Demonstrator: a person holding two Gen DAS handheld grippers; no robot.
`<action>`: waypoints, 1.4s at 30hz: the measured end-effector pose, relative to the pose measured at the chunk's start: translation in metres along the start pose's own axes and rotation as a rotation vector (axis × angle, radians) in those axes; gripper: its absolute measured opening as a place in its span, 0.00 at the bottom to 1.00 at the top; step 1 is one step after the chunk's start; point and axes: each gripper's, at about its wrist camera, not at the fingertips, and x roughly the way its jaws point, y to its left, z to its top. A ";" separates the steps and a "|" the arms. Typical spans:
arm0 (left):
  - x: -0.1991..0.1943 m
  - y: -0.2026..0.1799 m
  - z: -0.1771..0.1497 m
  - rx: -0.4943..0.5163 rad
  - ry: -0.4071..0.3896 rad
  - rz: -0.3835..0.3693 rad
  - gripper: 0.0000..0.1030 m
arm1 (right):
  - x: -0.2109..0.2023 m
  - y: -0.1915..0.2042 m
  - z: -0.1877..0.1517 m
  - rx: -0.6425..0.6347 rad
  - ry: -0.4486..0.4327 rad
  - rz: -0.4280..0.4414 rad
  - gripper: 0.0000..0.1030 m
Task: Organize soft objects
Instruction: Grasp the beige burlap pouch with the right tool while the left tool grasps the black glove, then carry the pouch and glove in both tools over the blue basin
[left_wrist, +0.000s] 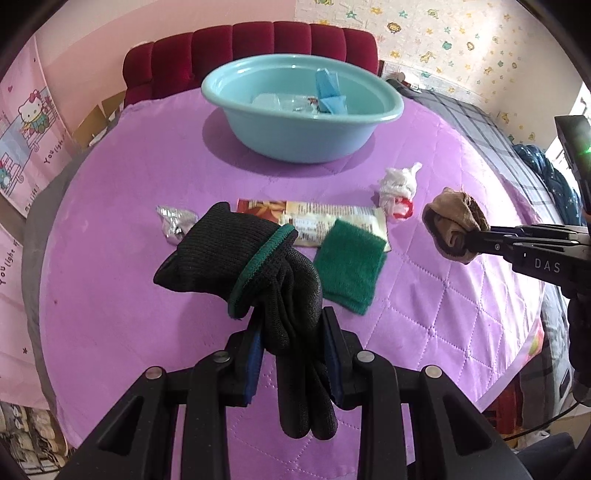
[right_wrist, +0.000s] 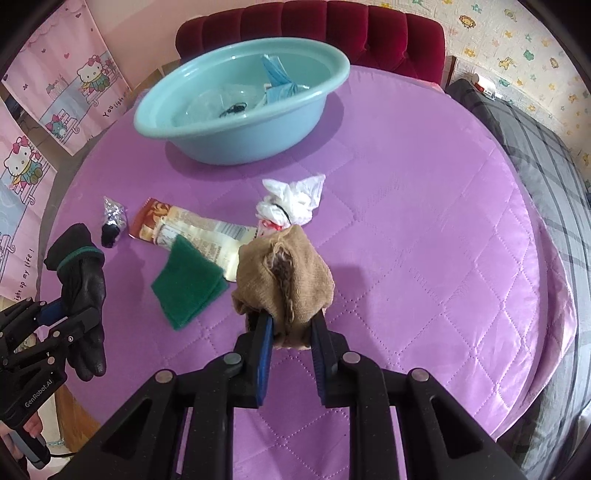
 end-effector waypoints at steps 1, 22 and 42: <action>-0.002 0.000 0.002 0.004 -0.003 -0.001 0.31 | -0.003 0.001 0.000 0.001 0.000 0.001 0.19; -0.037 0.002 0.059 0.074 -0.085 -0.053 0.31 | -0.055 0.023 0.045 -0.003 -0.077 0.031 0.20; -0.036 0.007 0.137 0.133 -0.173 -0.095 0.31 | -0.071 0.032 0.123 0.002 -0.155 0.059 0.20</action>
